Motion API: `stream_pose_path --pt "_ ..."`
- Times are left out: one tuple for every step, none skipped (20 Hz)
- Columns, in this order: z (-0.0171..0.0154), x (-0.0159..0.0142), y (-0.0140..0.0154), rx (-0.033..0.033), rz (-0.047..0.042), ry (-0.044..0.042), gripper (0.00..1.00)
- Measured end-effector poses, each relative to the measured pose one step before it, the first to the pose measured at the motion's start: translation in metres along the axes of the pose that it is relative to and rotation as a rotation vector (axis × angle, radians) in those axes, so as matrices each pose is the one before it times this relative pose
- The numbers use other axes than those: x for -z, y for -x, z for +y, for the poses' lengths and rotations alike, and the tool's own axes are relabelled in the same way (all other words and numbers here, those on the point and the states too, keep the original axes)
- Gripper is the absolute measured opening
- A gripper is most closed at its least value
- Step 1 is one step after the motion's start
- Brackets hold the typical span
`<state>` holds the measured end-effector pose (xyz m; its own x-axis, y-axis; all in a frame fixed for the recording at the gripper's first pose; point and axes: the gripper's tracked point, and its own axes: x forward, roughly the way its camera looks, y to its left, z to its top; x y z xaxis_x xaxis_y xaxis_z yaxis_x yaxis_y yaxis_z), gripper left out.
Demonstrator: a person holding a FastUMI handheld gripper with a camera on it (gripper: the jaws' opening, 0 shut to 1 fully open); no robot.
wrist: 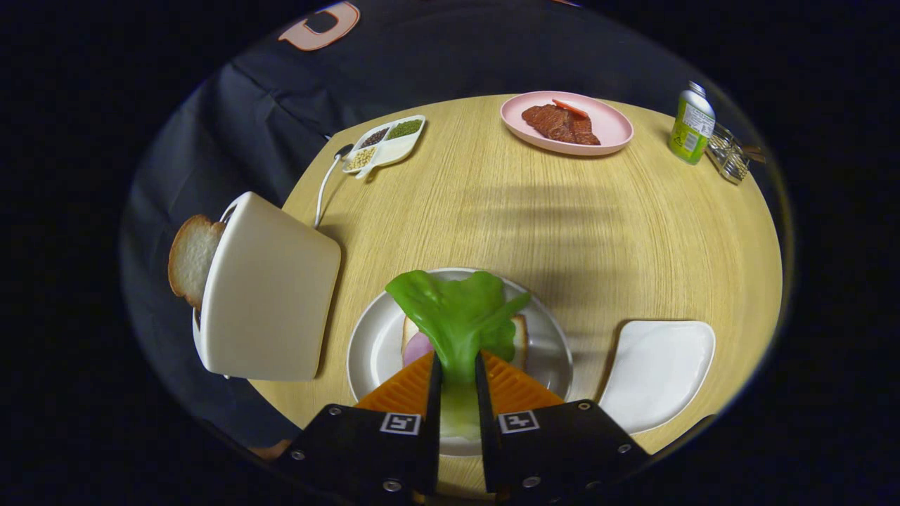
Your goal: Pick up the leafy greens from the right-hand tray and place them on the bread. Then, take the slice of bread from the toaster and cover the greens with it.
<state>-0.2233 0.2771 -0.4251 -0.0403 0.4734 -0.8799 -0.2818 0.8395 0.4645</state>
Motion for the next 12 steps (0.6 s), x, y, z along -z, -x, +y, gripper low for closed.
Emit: stream_pose_path --pt "-0.00065 0.00034 -0.00029 0.0097 -0.00525 0.00682 0.35" --pt "0.00006 -0.00071 0.00071 0.00528 -0.00388 0.00522 0.44" --pt "0.00171 0.00085 0.00182 -0.00289 -0.00311 -0.00076 0.54" --pt "0.00202 -0.0018 0.00274 -0.00772 -0.00815 -0.00364 0.59" --pt "0.00268 -0.00293 0.00293 -0.0093 -0.01814 -0.0025 0.63" --pt "0.00213 -0.00558 0.00241 -0.01513 -0.02188 0.00258 0.68" --pt "0.00024 -0.00497 0.00336 -0.00415 -0.0262 -0.00171 0.75" --pt "0.00165 -0.0048 0.00499 -0.00991 -0.02298 -0.00912 0.77" --pt "0.00143 -0.00701 0.00647 -0.00727 -0.02188 -0.01433 0.81" --pt "0.00191 -0.00654 0.00631 -0.00368 -0.01952 -0.01305 0.83" --pt "0.00295 -0.00864 0.00764 -0.00713 -0.02339 -0.00765 0.86" --pt "0.00441 -0.01032 0.0074 -0.01627 -0.02866 -0.00157 0.87"
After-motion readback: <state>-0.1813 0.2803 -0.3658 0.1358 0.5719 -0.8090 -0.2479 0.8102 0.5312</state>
